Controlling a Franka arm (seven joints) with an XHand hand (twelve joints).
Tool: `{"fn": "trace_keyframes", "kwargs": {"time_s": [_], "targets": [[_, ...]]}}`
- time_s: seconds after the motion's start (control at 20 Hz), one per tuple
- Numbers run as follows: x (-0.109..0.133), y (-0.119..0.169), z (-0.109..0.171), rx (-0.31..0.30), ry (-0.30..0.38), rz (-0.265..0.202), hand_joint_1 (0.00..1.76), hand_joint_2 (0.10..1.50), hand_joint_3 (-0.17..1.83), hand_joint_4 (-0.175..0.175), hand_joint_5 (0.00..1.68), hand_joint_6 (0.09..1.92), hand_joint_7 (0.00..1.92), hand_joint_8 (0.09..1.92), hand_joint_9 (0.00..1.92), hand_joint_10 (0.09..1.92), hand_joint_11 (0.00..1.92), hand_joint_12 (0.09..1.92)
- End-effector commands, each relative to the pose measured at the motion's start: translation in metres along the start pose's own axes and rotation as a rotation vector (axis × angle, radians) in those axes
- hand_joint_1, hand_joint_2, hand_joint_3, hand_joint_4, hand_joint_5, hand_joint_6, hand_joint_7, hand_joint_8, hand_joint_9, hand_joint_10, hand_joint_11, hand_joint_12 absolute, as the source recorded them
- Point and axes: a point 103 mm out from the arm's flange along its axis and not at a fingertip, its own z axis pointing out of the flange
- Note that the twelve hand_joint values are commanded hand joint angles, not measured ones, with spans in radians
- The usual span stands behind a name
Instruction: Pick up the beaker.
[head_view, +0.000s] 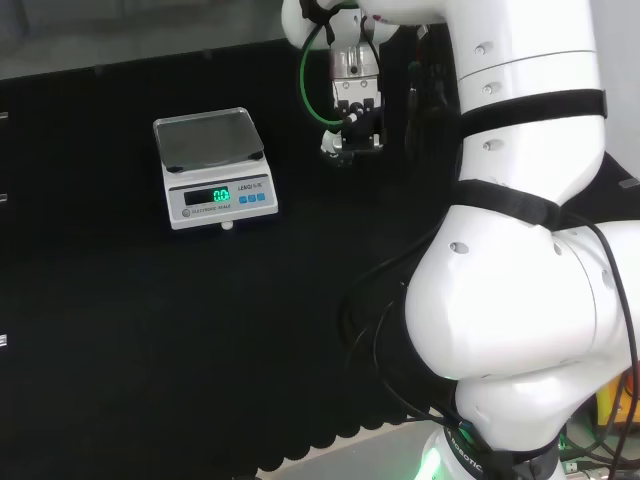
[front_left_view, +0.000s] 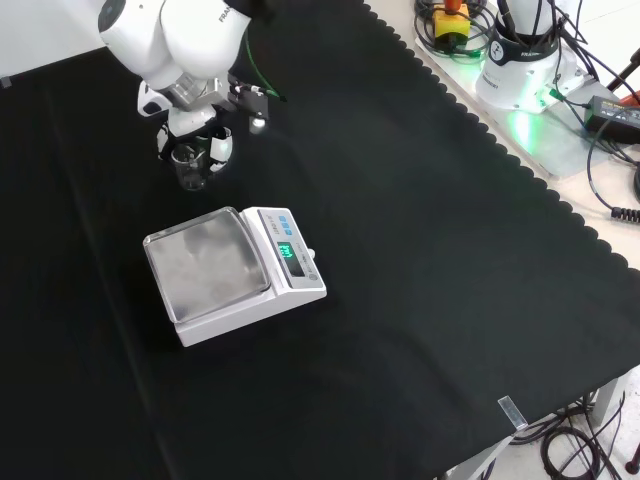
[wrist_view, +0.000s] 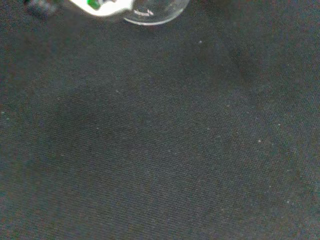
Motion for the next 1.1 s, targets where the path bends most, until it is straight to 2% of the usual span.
{"fn": "trace_keyframes", "kwargs": {"time_s": [0.05,0.2,0.4,0.65,0.85,1.1], "targets": [[0.012,-0.008,-0.008,-0.036,0.020,-0.014,1.05,0.74,0.65,-0.175,0.68,0.48,0.94,0.66,1.37,0.26,1.42,0.73],[0.015,-0.011,-0.009,-0.043,0.048,-0.016,1.08,0.74,0.65,-0.175,0.66,0.67,0.99,0.66,1.44,0.18,1.46,0.70],[0.019,-0.011,-0.010,-0.009,0.075,-0.019,1.09,0.74,0.66,-0.175,0.68,0.73,1.02,0.66,1.48,0.16,1.49,0.70],[0.027,-0.025,-0.027,0.014,0.049,-0.048,1.10,0.75,0.65,-0.175,0.68,0.76,1.04,0.66,1.51,0.15,1.52,0.67],[0.032,-0.043,-0.045,0.001,0.004,-0.066,1.09,0.75,0.65,-0.175,0.67,0.76,1.04,0.66,1.52,0.14,1.53,0.67],[0.037,-0.064,-0.063,-0.007,-0.013,-0.079,1.08,0.75,0.66,-0.175,0.65,0.76,1.04,0.66,1.53,0.14,1.53,0.66]]}}
